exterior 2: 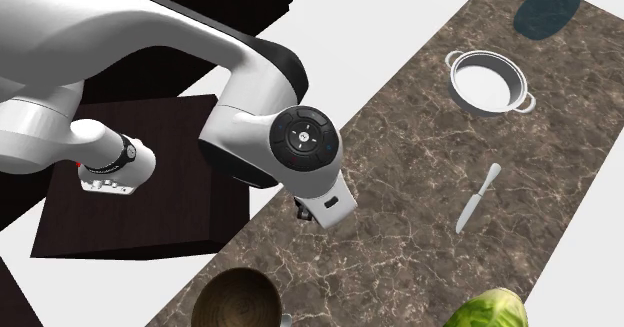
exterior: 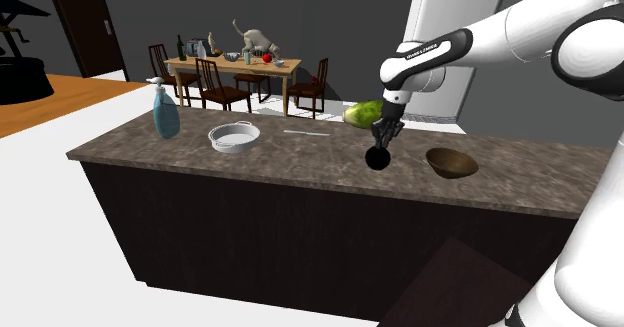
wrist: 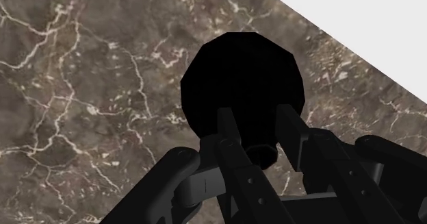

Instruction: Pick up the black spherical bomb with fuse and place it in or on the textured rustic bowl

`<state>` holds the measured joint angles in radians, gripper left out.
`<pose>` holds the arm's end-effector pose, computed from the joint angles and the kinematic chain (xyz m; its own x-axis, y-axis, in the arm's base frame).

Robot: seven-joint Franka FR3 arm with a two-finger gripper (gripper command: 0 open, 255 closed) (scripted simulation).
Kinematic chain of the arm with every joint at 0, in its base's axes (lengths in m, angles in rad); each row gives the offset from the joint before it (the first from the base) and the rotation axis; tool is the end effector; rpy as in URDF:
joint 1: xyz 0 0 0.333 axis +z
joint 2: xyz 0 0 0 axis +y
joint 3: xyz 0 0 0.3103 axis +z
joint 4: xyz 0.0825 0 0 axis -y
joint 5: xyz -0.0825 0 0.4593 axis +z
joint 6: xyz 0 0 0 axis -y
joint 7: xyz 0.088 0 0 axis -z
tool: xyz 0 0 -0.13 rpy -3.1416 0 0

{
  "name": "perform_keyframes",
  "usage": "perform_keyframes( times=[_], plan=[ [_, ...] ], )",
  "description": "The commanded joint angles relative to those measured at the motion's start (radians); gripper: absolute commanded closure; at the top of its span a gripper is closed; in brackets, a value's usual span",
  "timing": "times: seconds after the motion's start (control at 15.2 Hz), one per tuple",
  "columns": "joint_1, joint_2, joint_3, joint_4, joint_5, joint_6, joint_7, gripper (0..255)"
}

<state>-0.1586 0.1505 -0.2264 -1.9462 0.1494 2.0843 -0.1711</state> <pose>0.6102 -0.2340 0.3399 0.9594 -0.2819 0.0056 -0.2801 -0.9551 -0.0961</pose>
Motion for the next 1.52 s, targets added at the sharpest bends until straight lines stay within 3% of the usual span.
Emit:
perform_keyframes(
  times=[0.0,1.45],
  plan=[
    [0.0,-0.012,-0.001,0.013,-0.005,-0.024,0.004,255],
    [-0.011,-0.078,-0.015,0.209,-0.033,-0.284,0.02,255]
  ],
)
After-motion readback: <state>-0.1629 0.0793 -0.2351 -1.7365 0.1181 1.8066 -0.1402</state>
